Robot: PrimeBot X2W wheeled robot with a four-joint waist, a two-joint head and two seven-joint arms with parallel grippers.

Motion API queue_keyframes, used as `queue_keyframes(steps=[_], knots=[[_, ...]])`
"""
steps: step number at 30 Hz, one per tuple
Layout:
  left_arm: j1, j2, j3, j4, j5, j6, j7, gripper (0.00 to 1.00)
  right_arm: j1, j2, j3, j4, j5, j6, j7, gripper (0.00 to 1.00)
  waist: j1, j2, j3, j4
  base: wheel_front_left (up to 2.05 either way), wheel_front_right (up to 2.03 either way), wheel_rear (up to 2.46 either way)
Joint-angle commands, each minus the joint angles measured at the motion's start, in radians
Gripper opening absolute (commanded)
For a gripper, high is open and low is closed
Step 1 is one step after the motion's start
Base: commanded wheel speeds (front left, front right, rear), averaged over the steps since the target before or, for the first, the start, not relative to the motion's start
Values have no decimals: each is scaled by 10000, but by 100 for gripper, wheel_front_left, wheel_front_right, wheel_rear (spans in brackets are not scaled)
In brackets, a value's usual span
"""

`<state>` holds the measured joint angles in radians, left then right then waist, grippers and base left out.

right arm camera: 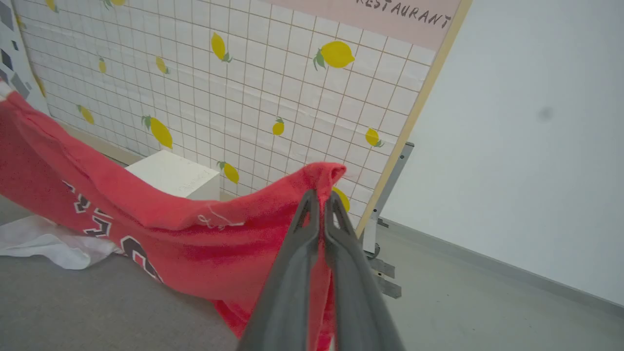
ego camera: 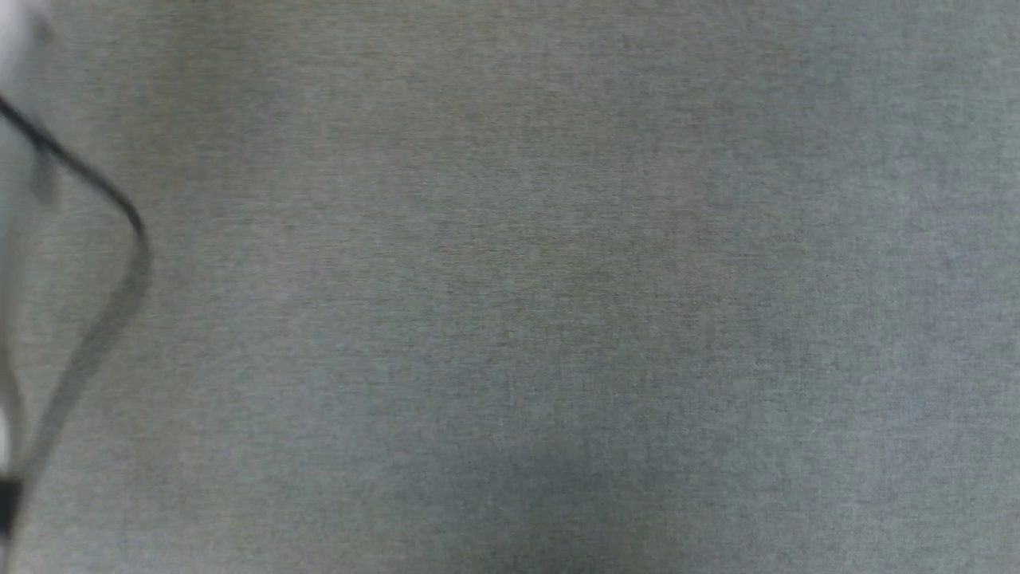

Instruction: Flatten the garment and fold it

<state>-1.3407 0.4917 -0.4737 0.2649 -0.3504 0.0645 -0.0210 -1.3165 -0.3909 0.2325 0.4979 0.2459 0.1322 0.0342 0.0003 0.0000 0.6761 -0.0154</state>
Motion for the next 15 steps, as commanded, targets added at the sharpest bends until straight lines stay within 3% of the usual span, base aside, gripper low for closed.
queue_keyframes(steps=[1,7,11,15], knots=[[871,151,-22,-458,-178,141,-116,0,746,-203,29,-384,429,-15,-105,0,-3,0,-448,135,0,0,0],[4665,680,14,-2908,-701,1094,-239,0,4239,-865,-419,-2370,1450,-15,-6,0,-3,0,-1383,145,0,0,0],[7181,1078,-211,-4328,-720,1906,-109,0,6737,-674,-1232,-3667,1620,-15,195,0,-3,0,-2061,111,0,0,0],[9326,1371,-556,-4971,-1006,2430,260,0,8848,-130,-1819,-4596,1489,-15,391,0,-3,0,-2658,11,0,0,0]])
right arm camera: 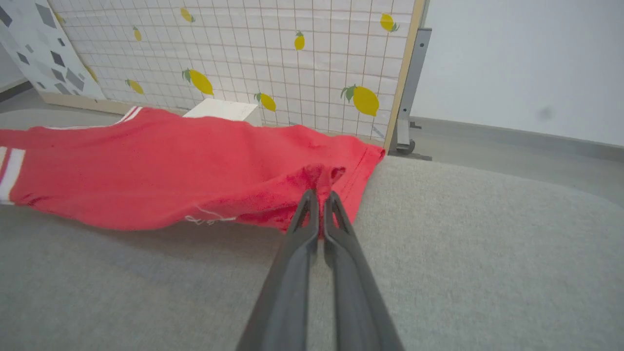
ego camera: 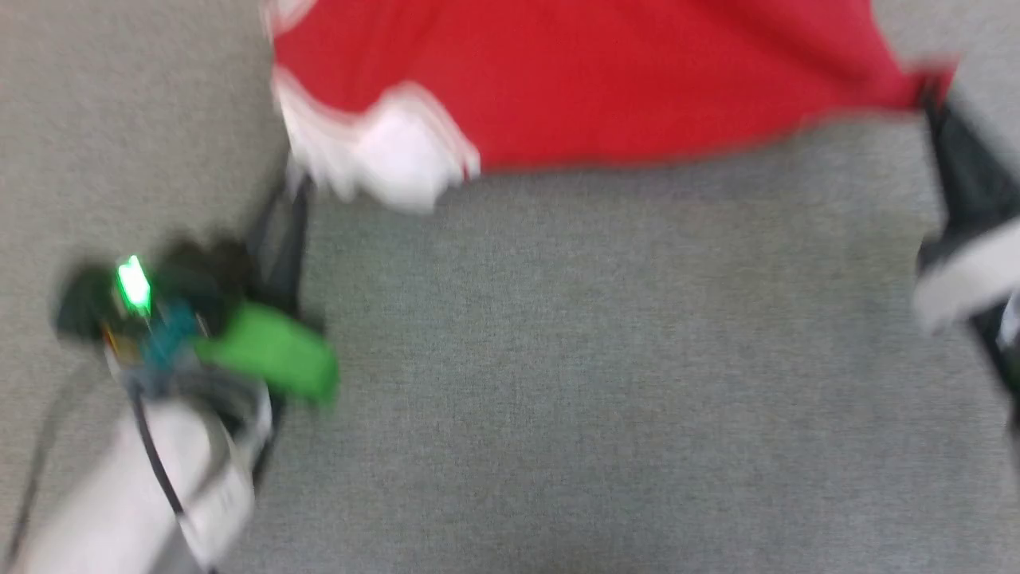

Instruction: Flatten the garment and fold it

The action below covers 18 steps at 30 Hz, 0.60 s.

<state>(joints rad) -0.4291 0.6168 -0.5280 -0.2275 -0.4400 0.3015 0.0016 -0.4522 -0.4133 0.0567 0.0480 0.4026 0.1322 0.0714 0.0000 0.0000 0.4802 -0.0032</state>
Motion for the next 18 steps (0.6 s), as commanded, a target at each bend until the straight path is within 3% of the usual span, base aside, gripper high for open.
queue_keyframes(steps=[1,6,12,14,18], knots=[[615,198,-103,-120,-161,128,98,0,652,237,-189,-251,-139,-15,78,0,0,0,-830,-117,0,0,0],[2552,277,-546,-209,-890,334,502,0,2815,995,-804,-772,-294,-15,547,0,0,0,-1467,-118,0,0,0],[4071,268,-1189,45,-2056,32,1387,0,4714,1287,-1223,-789,-450,-15,1589,0,0,0,-2144,-135,0,0,0],[4787,301,-1354,132,-2700,59,1901,0,5633,1370,-1436,-778,-422,-15,2474,0,0,0,-2430,-110,0,0,0],[5454,478,-1491,160,-3202,20,2268,0,6614,1460,-1770,-829,-656,-15,3228,0,0,0,-2732,-37,0,0,0]])
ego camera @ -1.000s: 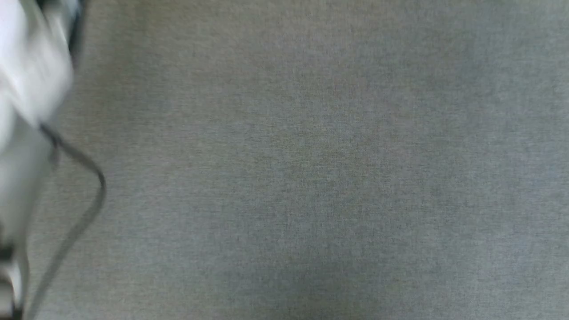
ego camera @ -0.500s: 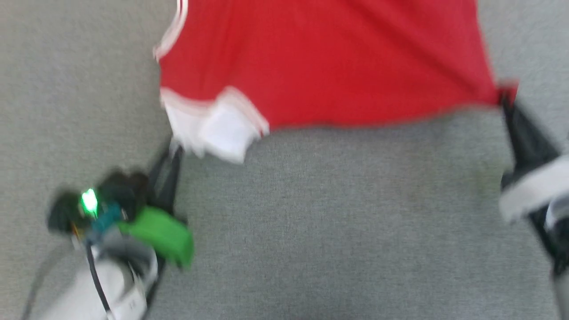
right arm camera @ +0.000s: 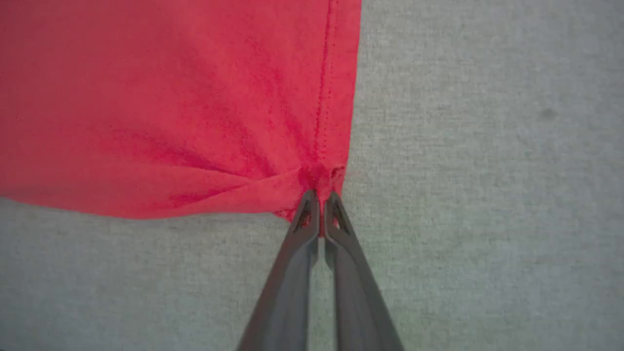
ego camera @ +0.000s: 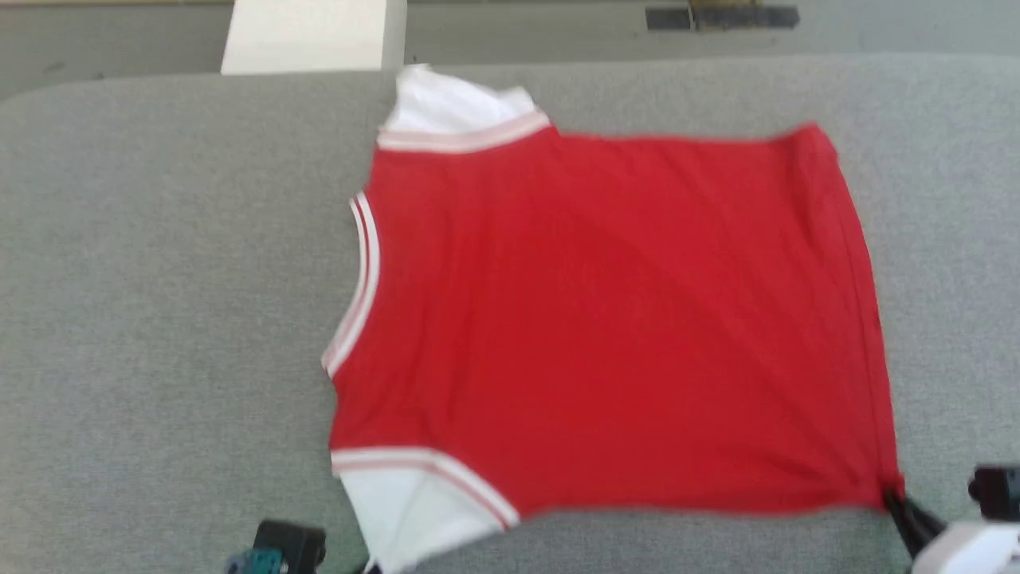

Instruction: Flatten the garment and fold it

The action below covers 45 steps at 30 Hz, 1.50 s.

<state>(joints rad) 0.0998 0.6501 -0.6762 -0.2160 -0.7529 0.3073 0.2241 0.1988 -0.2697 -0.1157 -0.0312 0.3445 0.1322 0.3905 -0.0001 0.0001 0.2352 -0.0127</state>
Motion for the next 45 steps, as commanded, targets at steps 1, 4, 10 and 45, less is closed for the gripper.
queue_keyframes(steps=[1,4,10,45], knots=[[319,200,-21,50,-210,-63,122,0,369,82,-89,-58,-88,-15,203,0,1,-1,-366,78,0,0,0],[752,308,-41,-75,-667,-156,325,0,990,329,-120,-194,66,-15,812,0,1,-1,-524,100,0,0,0],[1083,755,260,-589,-814,-62,207,0,1638,514,-559,-980,228,-15,1491,0,1,-1,-725,177,0,0,0],[-6119,-1263,461,3098,1282,-2271,-1000,22,-4115,-1315,603,492,405,-15,845,54,1,-1,2357,168,0,0,0]])
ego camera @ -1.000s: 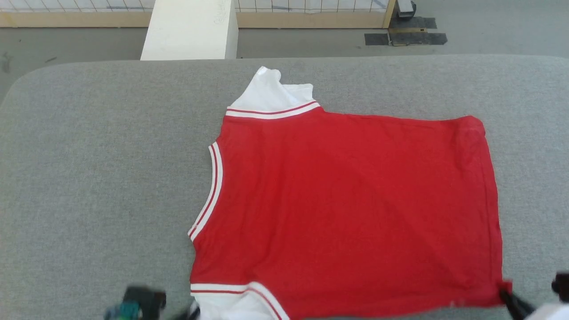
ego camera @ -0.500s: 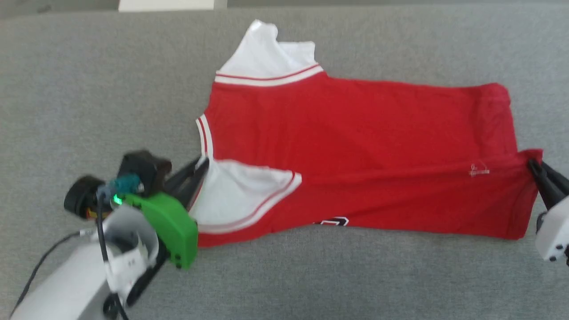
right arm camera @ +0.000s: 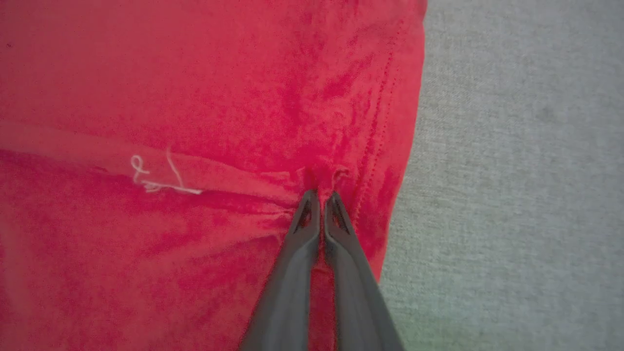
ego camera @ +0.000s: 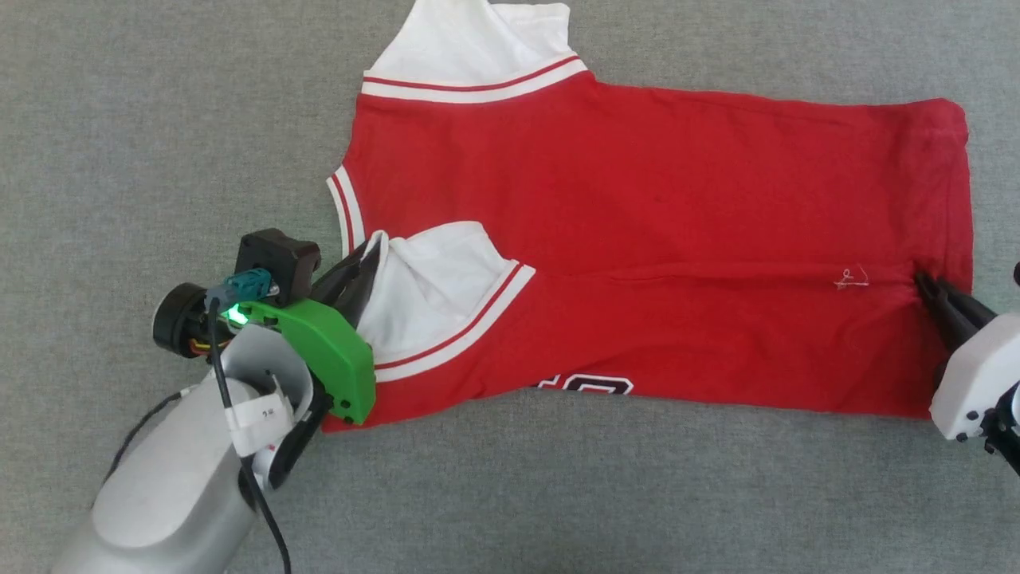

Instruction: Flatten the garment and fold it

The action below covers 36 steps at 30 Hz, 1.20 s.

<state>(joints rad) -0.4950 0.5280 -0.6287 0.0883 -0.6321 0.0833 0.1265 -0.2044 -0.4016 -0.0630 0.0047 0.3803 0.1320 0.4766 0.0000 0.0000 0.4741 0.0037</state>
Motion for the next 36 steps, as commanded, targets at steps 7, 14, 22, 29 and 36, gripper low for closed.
queue_keyframes(steps=[7,14,22,29,36], knots=[[-171,-391,124,659,48,39,-835,100,55,191,-149,-141,359,-13,-359,100,0,0,-617,114,0,0,0],[863,-284,828,91,85,868,-2389,100,920,751,-970,-1244,201,-13,-1022,100,0,0,-1782,191,0,0,0],[4062,-672,2124,-1937,366,2877,-3834,100,2639,2794,-2197,-2098,-937,-13,-2682,100,0,0,-2456,77,0,0,0],[5876,-1486,2706,-2666,1168,3344,-3878,100,3524,3458,-2489,-1597,-1215,-13,-3434,100,0,0,-2719,56,0,0,0],[5319,-1012,1994,-2108,1582,2724,-2792,100,3305,3507,-2344,-1624,-1402,-13,-3481,100,0,0,-2773,57,0,0,0]])
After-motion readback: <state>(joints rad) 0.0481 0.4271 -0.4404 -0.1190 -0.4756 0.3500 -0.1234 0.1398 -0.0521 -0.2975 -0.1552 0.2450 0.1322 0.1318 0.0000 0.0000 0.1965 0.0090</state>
